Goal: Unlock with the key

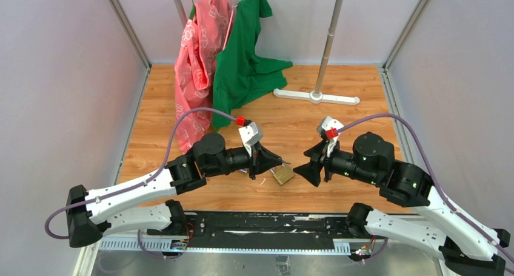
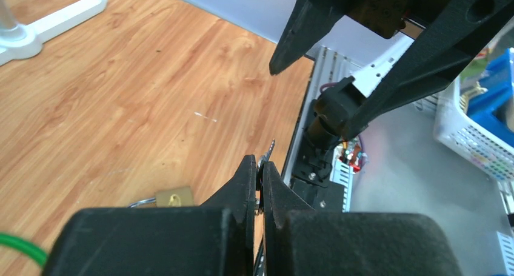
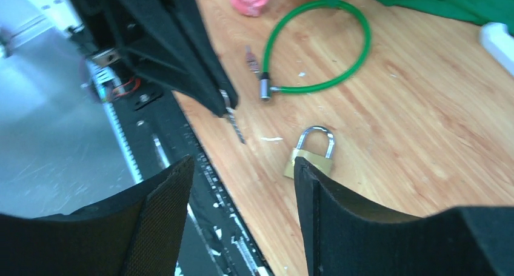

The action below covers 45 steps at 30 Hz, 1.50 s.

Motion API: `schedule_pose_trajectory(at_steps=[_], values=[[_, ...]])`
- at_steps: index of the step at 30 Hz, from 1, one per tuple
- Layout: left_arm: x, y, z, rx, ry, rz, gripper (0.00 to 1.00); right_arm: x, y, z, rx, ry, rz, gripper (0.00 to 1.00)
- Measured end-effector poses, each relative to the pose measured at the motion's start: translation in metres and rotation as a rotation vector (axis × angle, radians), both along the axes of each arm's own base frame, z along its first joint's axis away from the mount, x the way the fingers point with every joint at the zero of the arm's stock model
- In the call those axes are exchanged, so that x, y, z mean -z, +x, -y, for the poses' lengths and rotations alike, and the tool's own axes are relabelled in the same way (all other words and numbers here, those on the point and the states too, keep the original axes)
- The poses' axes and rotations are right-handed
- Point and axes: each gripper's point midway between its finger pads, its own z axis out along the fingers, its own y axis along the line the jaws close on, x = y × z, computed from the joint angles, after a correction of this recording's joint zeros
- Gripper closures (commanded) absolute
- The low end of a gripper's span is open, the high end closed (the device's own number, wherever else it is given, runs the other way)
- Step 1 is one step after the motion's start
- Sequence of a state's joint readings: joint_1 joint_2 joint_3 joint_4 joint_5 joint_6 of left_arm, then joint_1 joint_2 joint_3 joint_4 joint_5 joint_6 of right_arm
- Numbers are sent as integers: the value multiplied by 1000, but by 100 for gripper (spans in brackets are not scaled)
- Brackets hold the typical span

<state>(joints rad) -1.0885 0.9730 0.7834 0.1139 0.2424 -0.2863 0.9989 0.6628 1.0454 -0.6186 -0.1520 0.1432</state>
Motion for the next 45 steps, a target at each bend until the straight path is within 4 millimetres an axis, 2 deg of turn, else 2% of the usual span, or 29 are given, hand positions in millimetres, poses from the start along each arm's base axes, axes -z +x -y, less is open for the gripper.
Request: schedule_pose_trajectory(at_steps=[3, 7, 12, 19, 26, 31, 34, 38, 45], values=[[2, 10, -6, -73, 10, -15, 100, 2, 17, 5, 100, -14, 16, 35], [9, 26, -21, -190, 46, -43, 100, 16, 42, 10, 239, -80, 3, 25], [24, 47, -49, -367, 108, -65, 100, 56, 70, 15, 376, -241, -68, 17], [53, 55, -94, -544, 172, -90, 100, 108, 98, 25, 479, -392, -240, 14], [75, 57, -124, -650, 226, -105, 100, 157, 90, 9, 393, -518, -411, 8], [90, 57, -134, -680, 269, -110, 100, 195, 81, 8, 348, -659, -528, 8], [93, 58, -136, -687, 285, -110, 100, 212, 79, 7, 328, -756, -564, 8], [97, 59, -135, -690, 301, -111, 100, 216, 83, 1, 315, -812, -543, 8], [99, 59, -134, -690, 309, -113, 100, 222, 107, -8, 337, -860, -497, 9]])
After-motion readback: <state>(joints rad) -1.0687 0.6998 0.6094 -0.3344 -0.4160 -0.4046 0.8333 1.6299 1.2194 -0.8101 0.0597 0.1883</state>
